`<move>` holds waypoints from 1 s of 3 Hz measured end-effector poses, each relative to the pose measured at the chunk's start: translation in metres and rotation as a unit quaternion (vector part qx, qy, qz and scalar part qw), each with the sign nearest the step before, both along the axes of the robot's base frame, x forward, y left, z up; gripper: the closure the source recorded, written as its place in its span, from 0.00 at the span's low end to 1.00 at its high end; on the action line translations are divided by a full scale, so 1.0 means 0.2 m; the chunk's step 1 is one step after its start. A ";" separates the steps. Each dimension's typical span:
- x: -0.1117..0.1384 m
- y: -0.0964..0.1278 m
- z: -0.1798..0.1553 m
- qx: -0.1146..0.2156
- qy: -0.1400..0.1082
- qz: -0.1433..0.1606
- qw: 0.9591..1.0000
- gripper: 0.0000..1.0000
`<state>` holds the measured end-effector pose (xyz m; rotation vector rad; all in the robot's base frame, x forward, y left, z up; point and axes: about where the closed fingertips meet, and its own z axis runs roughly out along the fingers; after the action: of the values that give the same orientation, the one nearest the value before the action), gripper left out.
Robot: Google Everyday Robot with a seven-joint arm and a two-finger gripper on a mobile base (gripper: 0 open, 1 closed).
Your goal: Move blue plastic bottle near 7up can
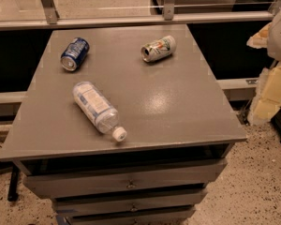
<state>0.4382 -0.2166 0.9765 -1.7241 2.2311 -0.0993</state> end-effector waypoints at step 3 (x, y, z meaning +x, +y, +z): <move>0.01 0.18 0.11 0.050 -0.024 0.037 0.998 0.00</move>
Offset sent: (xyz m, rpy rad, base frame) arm 0.0075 -0.0090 0.0178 0.0655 -0.0106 0.0264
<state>0.4405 -0.1797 0.9982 -1.7313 2.0986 -0.0106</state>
